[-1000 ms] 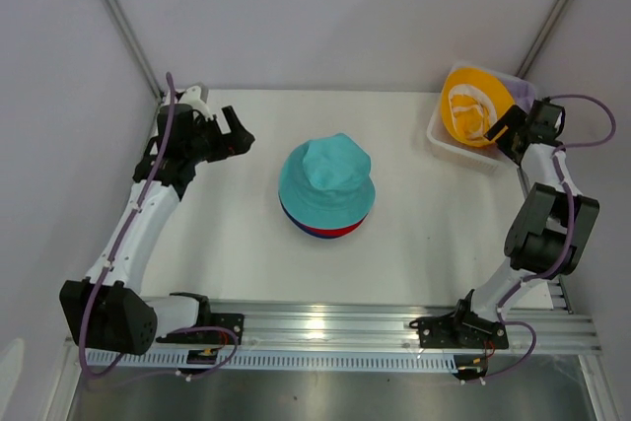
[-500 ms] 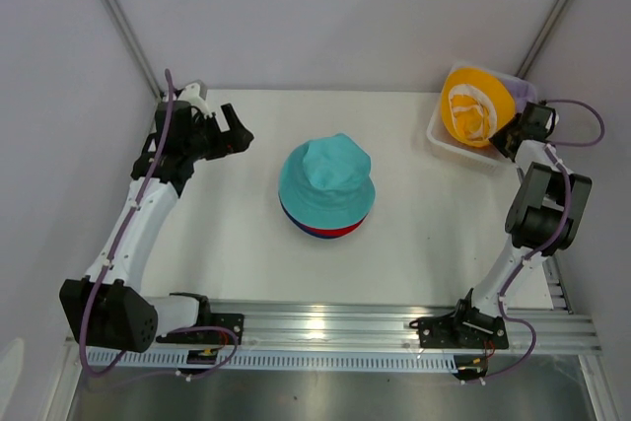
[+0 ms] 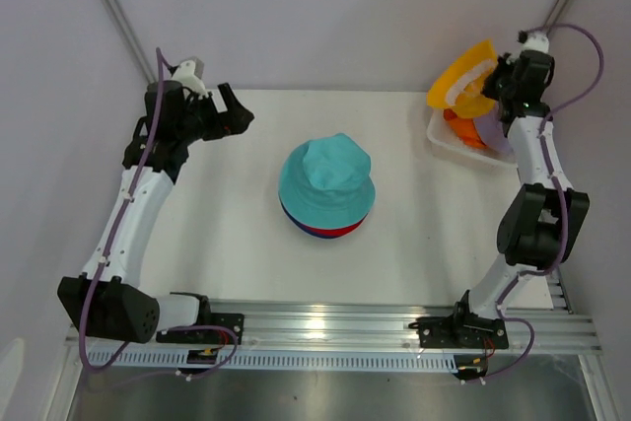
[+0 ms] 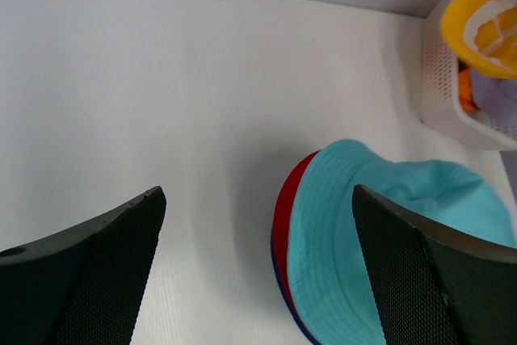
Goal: Stack the hats
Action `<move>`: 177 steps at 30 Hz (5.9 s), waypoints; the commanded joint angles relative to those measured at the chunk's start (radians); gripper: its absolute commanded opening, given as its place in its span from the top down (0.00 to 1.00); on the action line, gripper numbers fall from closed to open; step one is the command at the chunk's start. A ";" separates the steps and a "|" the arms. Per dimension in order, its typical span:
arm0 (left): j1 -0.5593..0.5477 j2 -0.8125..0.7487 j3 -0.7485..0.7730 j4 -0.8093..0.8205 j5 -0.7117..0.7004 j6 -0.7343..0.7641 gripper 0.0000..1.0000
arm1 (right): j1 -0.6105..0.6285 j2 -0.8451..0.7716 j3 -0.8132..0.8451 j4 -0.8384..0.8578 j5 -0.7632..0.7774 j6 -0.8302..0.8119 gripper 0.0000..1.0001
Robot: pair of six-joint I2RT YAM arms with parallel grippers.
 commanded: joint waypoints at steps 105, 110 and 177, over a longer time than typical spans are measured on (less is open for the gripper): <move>0.016 -0.072 -0.275 0.287 0.213 -0.193 0.00 | 1.420 -0.480 -0.244 -0.416 0.237 -0.533 0.47; 0.016 -0.058 -0.276 0.288 0.215 -0.194 0.01 | 1.420 -0.545 -0.169 -0.508 0.134 -0.473 0.05; 0.015 -0.066 -0.370 0.414 0.290 -0.344 0.07 | 0.773 -0.883 -0.885 0.096 0.096 0.986 1.00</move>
